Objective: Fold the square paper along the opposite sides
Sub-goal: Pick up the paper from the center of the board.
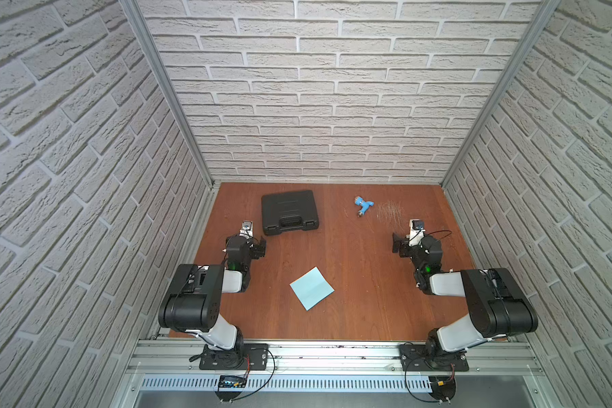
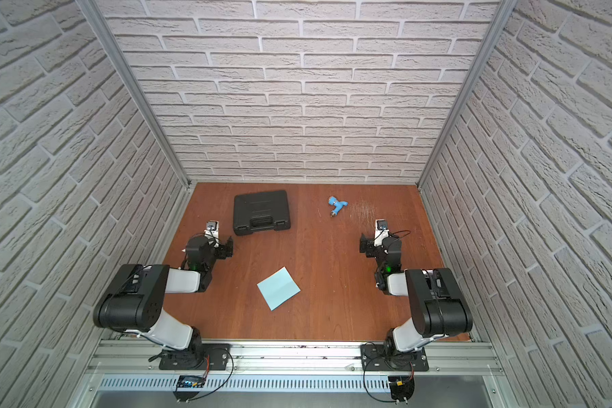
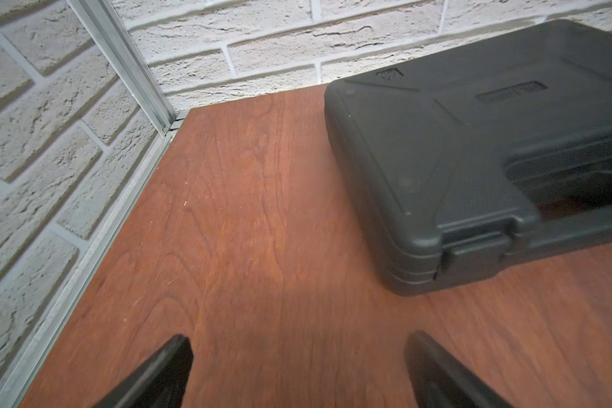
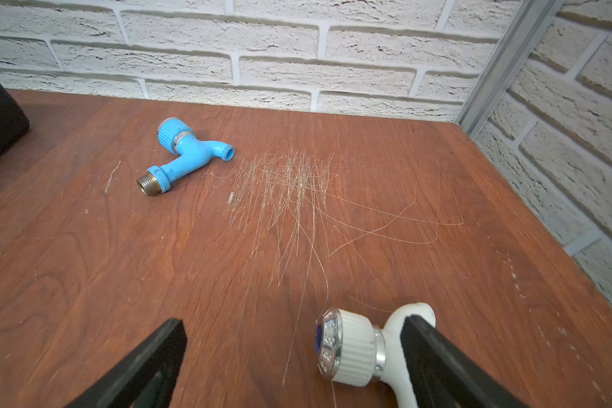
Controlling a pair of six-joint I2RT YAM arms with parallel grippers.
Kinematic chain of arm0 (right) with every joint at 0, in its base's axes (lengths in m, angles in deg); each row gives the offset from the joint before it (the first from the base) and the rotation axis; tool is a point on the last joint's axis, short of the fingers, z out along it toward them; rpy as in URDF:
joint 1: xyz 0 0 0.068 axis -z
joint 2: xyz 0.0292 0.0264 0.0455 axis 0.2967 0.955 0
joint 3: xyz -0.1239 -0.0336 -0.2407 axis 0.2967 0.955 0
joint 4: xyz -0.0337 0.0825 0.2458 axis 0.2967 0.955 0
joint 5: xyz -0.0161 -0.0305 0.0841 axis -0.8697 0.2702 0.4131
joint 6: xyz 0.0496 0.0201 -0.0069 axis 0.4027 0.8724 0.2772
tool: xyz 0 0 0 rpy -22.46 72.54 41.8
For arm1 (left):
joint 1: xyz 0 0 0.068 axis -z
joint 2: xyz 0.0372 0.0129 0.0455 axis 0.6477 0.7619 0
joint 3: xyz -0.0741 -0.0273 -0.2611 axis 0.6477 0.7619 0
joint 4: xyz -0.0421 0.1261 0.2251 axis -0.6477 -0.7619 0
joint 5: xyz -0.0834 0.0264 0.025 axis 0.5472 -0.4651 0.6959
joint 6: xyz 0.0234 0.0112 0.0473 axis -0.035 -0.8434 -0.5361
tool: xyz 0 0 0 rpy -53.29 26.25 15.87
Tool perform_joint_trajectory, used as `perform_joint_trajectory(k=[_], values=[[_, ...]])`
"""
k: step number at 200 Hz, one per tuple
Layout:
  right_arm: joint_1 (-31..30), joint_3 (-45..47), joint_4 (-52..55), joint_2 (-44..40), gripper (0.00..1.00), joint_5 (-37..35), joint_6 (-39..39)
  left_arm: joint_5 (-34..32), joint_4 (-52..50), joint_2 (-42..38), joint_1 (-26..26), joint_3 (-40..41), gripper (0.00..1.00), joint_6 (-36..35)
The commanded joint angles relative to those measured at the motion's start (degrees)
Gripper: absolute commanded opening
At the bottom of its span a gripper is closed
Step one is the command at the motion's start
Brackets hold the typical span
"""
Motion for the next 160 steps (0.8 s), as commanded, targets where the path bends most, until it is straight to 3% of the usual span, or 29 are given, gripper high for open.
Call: perform_joint_trajectory(k=[1,122,134,148,160], values=[[-0.04,0.12,-2.11,0.25,0.99,0.28,-0.01,0.60,1.13,-0.88,-0.47,-0.92,0.98,0.48],[-0.08,-0.01,-2.01,0.18,1.00,0.53,0.04,0.62,1.07,-0.89,-0.46,-0.91,0.98,0.50],[-0.09,-0.12,-2.16,0.13,0.96,1.11,-0.10,0.59,1.06,-0.90,-0.41,-0.91,0.98,0.42],[-0.38,-2.73,5.73,-2.72,0.86,2.49,-1.23,0.65,1.00,-0.88,-0.47,-1.04,0.98,0.45],[-1.85,-6.07,14.97,-6.56,0.87,2.03,-2.12,0.60,1.04,-0.88,-0.46,-0.92,0.98,0.45]])
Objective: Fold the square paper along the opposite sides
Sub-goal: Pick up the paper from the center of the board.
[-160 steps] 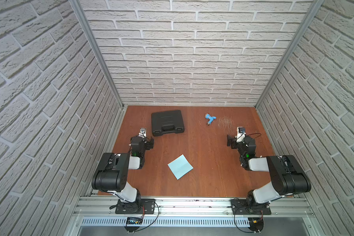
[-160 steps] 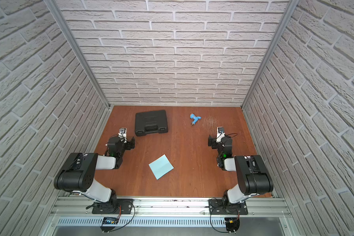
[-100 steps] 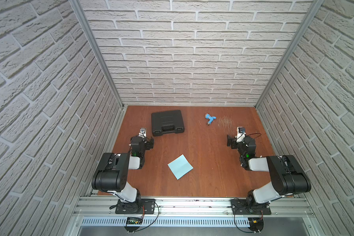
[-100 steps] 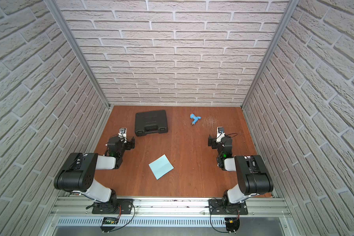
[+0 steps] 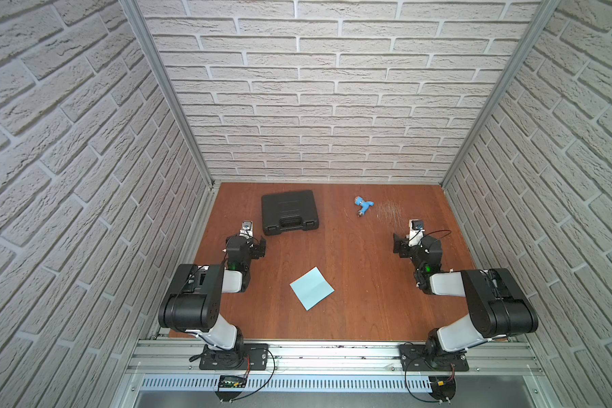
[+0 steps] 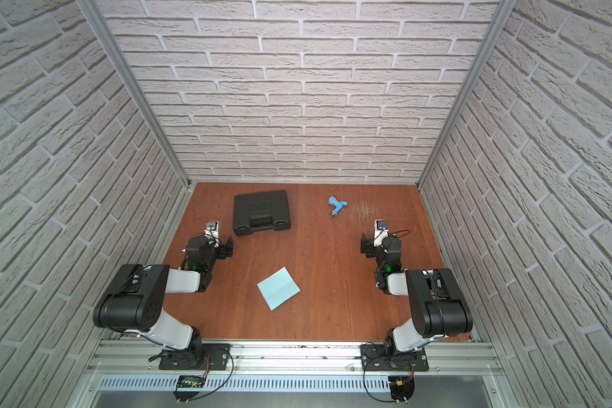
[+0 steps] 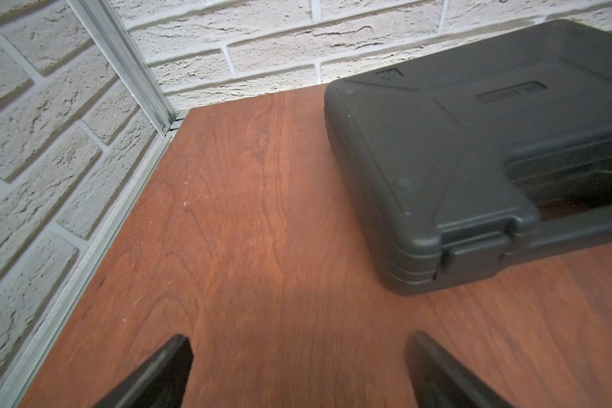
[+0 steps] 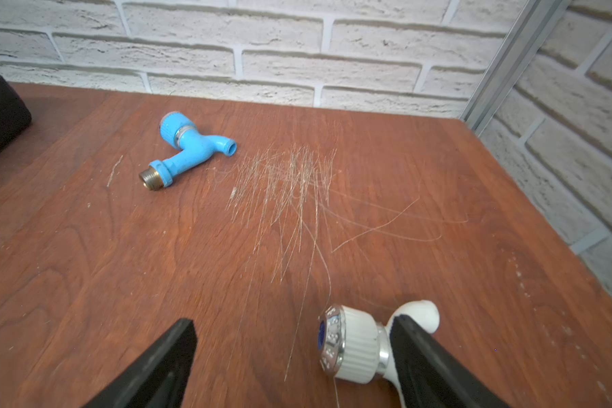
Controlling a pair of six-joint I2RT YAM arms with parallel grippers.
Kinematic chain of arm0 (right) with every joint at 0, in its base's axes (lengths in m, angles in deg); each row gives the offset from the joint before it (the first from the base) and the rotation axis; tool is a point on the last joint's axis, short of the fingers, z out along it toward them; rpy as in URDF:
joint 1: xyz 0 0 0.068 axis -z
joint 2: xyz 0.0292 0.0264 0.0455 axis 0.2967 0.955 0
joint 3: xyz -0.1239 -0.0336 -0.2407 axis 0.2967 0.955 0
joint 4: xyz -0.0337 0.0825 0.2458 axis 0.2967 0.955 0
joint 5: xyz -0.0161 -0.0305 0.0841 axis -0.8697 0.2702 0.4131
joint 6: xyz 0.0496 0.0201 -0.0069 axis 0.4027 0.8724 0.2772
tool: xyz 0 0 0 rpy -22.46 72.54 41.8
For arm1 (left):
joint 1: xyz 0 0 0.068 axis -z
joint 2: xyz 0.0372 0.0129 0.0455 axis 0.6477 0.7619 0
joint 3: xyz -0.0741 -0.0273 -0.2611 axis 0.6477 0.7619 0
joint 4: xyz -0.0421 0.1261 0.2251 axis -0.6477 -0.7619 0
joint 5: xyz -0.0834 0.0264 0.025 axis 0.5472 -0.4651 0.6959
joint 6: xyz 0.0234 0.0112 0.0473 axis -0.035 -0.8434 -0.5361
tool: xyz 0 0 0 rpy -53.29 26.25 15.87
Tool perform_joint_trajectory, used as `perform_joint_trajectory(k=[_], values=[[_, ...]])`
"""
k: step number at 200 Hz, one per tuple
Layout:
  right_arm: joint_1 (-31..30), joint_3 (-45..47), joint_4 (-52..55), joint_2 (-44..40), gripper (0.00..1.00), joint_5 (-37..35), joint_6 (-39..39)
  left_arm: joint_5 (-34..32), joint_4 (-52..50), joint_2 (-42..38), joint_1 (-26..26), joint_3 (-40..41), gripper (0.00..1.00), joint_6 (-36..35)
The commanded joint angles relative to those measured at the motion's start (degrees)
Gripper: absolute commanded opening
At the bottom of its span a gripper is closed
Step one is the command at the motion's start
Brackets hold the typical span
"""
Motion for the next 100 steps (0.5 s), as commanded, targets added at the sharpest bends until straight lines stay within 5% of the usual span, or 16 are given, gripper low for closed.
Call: perform_joint_trajectory(k=[1,28,62,100], values=[[-1.86,-5.66,12.72,-6.32,0.87,0.85,-1.55,0.59,1.07,-0.88,-0.42,-0.96,0.98,0.41],[-8.62,-18.46,43.55,-12.67,0.87,-4.76,2.30,0.45,-2.09,-2.24,-0.30,-2.13,0.98,0.32],[-26.73,-32.63,72.18,-13.74,0.87,-12.47,13.14,-6.90,-15.06,-11.28,0.88,-5.35,0.98,1.60],[-38.61,-33.47,77.63,-10.75,0.82,-1.79,29.14,-10.67,-34.59,-21.79,6.25,-11.62,0.98,1.69]])
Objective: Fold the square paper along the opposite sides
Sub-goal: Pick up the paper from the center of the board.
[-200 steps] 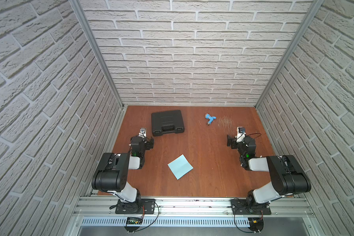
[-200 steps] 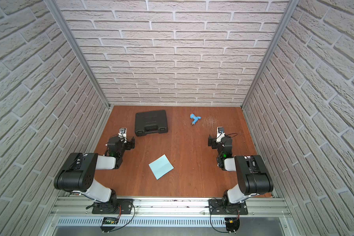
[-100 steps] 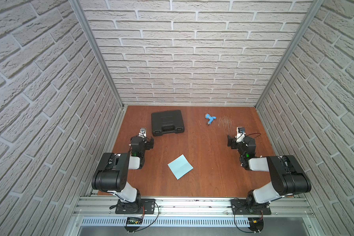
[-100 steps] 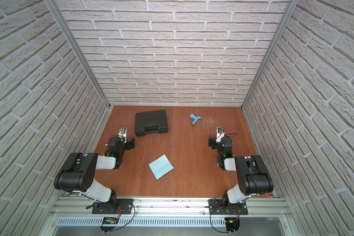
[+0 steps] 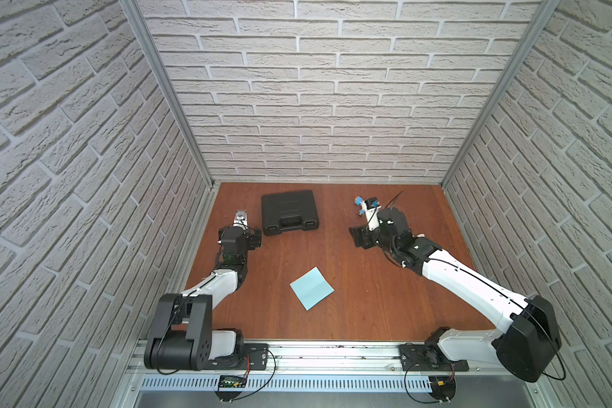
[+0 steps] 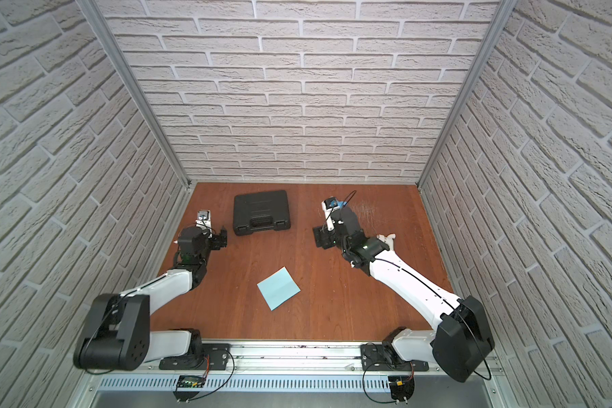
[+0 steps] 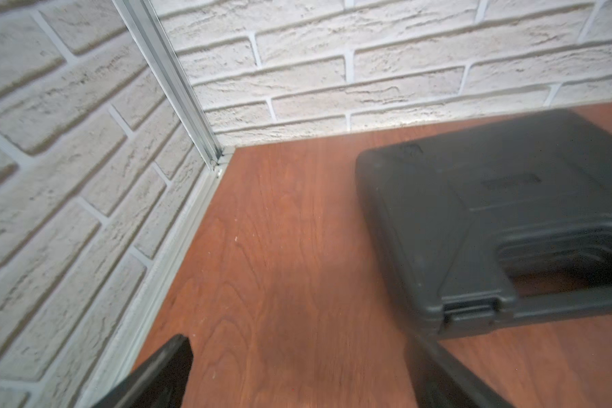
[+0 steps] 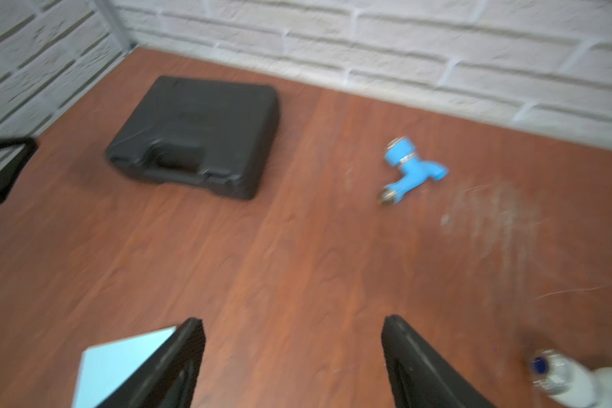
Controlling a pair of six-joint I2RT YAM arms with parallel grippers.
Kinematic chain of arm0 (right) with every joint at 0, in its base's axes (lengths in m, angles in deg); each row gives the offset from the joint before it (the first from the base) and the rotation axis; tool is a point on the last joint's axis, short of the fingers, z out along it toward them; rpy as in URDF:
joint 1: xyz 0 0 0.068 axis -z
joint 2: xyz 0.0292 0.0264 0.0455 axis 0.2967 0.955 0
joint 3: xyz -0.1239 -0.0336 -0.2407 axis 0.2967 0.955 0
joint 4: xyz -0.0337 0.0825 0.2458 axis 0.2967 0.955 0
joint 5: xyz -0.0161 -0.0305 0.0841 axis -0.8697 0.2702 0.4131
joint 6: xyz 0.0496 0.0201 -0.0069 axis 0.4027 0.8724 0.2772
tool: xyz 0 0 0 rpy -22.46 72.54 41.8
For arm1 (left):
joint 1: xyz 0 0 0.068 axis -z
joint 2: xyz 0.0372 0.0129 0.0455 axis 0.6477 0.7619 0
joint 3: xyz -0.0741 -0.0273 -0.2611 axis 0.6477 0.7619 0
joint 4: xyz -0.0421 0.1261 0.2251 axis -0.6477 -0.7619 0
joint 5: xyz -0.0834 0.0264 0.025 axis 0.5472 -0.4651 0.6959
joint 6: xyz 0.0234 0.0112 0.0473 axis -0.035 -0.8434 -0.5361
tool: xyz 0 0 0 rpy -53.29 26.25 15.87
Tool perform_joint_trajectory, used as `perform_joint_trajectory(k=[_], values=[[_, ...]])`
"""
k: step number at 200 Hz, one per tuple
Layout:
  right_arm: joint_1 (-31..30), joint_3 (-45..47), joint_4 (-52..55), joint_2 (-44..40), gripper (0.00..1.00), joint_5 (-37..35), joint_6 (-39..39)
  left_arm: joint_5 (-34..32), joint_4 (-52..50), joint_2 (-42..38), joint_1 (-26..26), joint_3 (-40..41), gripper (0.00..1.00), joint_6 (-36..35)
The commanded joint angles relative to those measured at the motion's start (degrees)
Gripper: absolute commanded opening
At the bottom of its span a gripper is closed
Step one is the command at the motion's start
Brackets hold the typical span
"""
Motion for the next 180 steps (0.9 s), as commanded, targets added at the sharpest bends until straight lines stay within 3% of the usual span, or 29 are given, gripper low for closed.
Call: perform_joint_trajectory(k=[1,32,60,117,150,180], values=[[-5.00,2.13,12.60,2.40,0.82,3.81,13.32,-4.96,-14.03,-4.98,4.42,-4.55,0.98,0.64],[-6.82,4.51,9.05,7.92,0.83,8.58,16.71,-15.43,-27.50,-9.49,13.20,-11.06,0.98,3.55],[-9.43,7.94,2.30,11.95,0.83,15.01,20.62,-18.95,-34.35,-12.62,18.05,-14.45,0.98,5.62],[-13.91,17.85,-13.89,11.28,0.79,19.04,34.81,-17.60,-38.20,-16.63,20.10,-14.34,0.98,9.91],[-15.66,17.80,-17.17,14.36,0.76,17.53,37.00,-17.95,-37.29,-15.16,20.26,-13.62,0.98,9.82],[-15.84,16.93,-22.05,19.55,0.67,19.65,39.15,-17.26,-36.95,-14.16,20.59,-13.78,0.98,9.74]])
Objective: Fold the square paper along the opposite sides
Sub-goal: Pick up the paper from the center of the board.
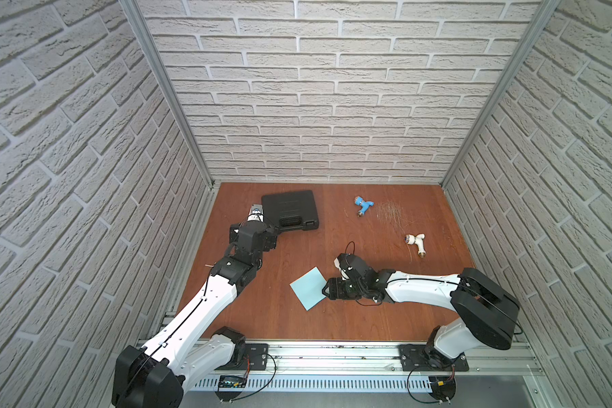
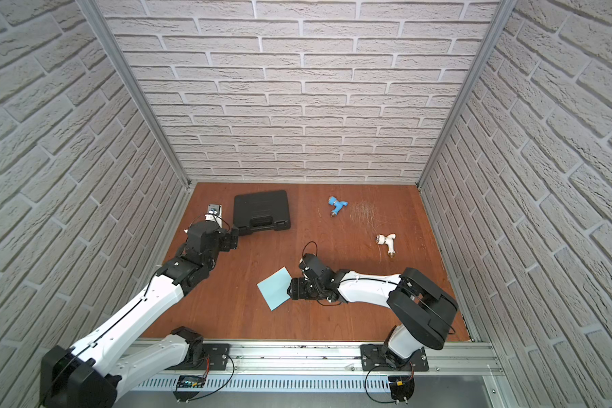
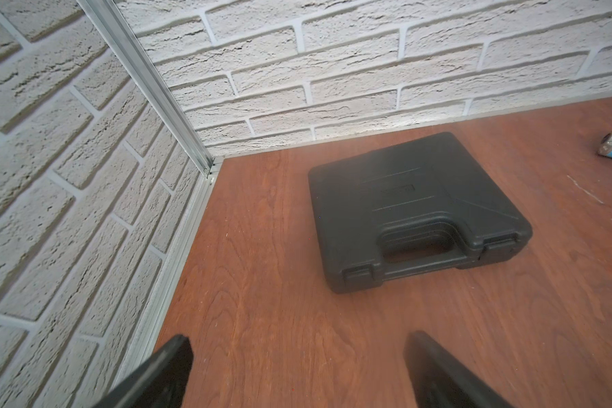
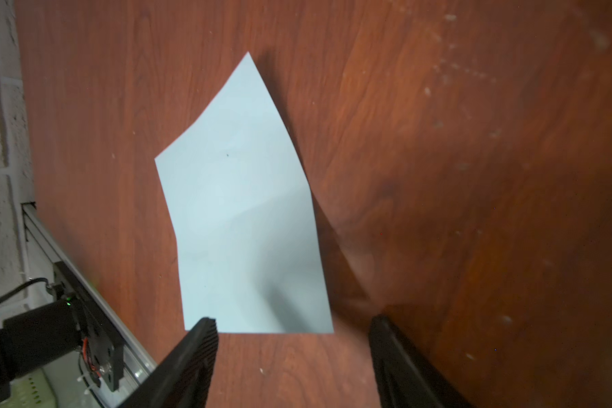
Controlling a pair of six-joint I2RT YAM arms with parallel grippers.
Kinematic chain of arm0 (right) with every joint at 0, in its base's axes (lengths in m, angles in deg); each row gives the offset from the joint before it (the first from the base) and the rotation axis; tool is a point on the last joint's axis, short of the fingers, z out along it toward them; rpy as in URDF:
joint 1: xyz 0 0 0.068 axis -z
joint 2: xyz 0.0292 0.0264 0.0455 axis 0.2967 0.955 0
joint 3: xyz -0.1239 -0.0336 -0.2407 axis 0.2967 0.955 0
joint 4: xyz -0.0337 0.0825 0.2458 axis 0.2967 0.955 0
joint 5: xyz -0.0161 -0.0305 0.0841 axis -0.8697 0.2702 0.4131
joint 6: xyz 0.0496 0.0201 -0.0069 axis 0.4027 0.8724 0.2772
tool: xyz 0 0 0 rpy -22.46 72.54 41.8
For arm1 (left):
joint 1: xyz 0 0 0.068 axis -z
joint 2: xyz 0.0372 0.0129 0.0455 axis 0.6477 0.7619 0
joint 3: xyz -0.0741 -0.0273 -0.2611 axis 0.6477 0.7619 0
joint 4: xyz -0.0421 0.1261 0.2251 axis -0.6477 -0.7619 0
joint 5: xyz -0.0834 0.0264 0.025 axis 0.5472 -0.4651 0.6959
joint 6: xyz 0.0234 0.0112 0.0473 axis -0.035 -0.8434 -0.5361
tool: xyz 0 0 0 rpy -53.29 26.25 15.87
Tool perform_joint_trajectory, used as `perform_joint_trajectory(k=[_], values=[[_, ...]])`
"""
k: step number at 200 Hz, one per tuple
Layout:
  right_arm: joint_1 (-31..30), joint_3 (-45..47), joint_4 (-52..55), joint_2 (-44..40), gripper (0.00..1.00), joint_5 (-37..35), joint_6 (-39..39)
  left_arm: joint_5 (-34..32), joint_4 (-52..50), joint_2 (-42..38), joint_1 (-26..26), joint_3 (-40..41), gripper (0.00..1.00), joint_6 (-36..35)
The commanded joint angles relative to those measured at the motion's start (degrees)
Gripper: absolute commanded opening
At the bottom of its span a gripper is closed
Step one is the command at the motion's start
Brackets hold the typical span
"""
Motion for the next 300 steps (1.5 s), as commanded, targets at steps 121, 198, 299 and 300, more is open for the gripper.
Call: perform_joint_trajectory(k=[121,198,299,300], values=[[-0.96,-2.88,-1.71,5.93,0.03,-1.86,0.73,5.00,-0.22,2.36,2.68,0.55,0.98,2.07],[0.59,-22.51,28.16,-6.26,0.03,-5.53,-37.53,43.13,6.68,0.45,2.96,0.85,0.98,-3.60],[12.21,-39.63,47.60,-15.52,0.03,8.39,-67.96,77.04,9.79,6.97,-4.72,-8.71,0.98,-7.82],[12.28,-39.73,47.69,-15.48,0.03,8.45,-68.06,77.15,9.93,6.87,-4.79,-8.71,0.98,-7.75]])
